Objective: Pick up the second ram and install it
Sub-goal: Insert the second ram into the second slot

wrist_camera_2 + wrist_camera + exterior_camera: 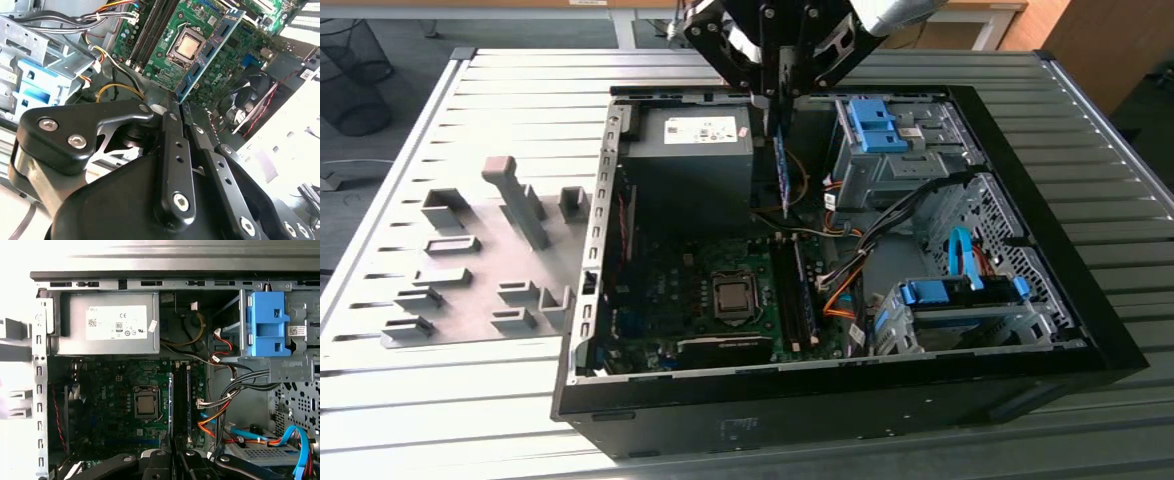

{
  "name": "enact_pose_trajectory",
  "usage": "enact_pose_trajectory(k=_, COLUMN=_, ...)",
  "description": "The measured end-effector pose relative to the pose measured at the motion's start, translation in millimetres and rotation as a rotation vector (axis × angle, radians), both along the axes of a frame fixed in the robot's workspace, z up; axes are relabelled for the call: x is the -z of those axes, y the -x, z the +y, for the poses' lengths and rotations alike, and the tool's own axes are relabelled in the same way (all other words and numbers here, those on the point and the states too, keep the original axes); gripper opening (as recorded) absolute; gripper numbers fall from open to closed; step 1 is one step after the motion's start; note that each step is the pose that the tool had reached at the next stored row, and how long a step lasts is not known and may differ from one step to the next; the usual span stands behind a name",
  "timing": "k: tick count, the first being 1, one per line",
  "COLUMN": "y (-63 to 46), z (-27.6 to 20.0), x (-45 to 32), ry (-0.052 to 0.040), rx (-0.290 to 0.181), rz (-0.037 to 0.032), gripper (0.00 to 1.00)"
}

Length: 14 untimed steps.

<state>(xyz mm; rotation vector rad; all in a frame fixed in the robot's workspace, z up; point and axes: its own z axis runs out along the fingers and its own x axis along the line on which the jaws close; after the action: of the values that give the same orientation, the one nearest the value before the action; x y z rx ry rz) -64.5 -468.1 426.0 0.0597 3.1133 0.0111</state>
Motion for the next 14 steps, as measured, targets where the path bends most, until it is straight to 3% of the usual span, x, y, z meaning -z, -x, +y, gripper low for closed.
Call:
enact_pose_trajectory(k=5, y=-0.4, z=-0.1, x=3.1, ry=-0.0001, rx=-0.053, rz=0.0006, gripper=0.14)
enact_pose_trajectory(k=14, y=-3.0, z=-0.1, x=15.4, ry=-0.0002, rx=-0.053, rz=0.0033, gripper=0.14)
